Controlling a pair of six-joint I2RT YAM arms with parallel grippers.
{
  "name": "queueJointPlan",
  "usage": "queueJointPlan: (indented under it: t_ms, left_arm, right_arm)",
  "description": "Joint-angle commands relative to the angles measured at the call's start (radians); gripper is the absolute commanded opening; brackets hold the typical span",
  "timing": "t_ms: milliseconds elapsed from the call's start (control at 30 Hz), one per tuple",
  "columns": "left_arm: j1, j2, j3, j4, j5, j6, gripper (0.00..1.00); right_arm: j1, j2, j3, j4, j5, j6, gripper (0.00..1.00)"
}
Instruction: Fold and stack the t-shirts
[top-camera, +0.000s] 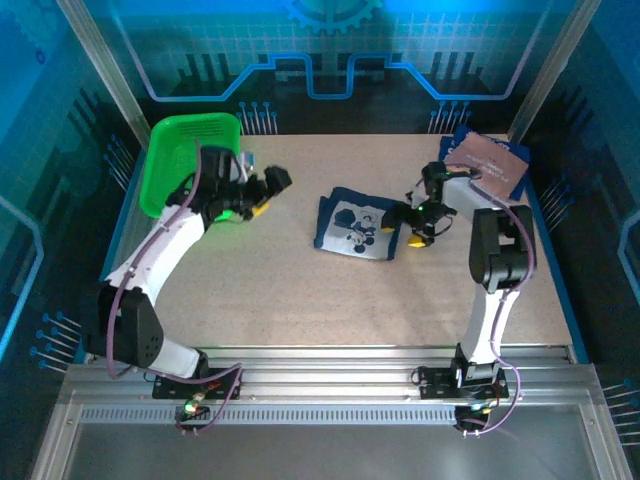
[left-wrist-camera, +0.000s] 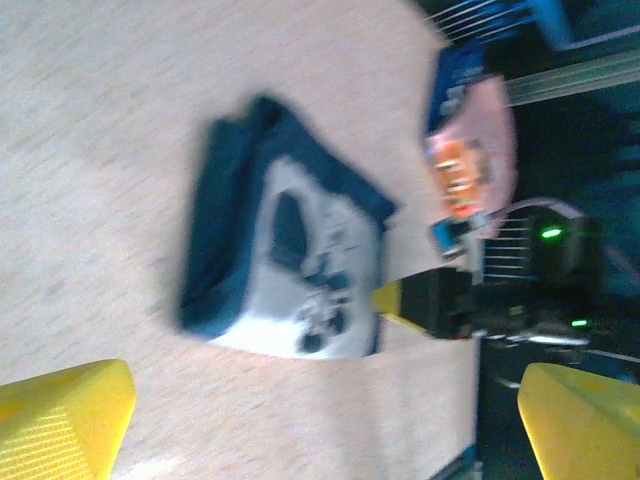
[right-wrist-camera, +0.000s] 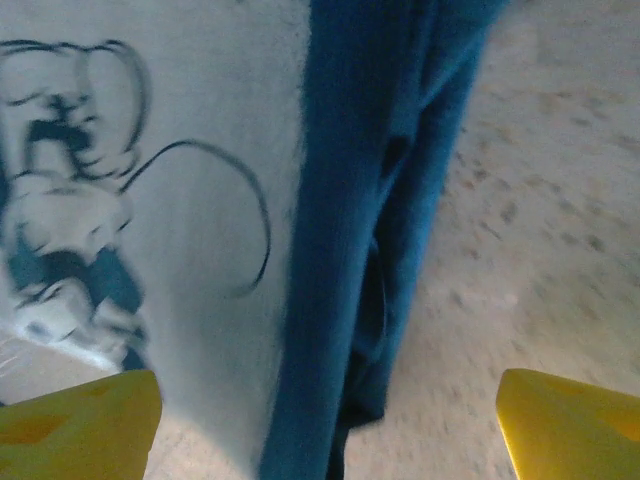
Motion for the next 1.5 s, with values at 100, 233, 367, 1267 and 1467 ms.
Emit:
queueJointPlan:
  t_ms: [100,233,367,1267,1467]
  left_arm:
    - [0.003,-0.193,-0.164,-0.029,-0.108,0.057,0.99]
    - [0.005,-0.291,-0.202,-0.110,-0.171,0.078,0.99]
    - [0.009,-0.370,-0.212,-0.167,-0.207,0.103,0.99]
    - [0.006,-0.404,-0.401,0.009,-0.169,0.021,0.99]
    - [0.006,-0.411,-0.423,0.003,-0.183,0.026,0.99]
  right_arm:
    - [0.043,0.136,0.147,0.003,0.121,0.057,0.85]
    - [0.066,0.222,0.255,-0.049,0.180,0.055,0.79]
    - [0.093,0.318,0.426,-0.131,0.211,0.029,0.72]
    - [-0.029,0.304,1.086,-0.153,0.610,-0.077,0.00]
    - [-0.101,0.327,1.236,-0.123,0.597,-0.100,0.00]
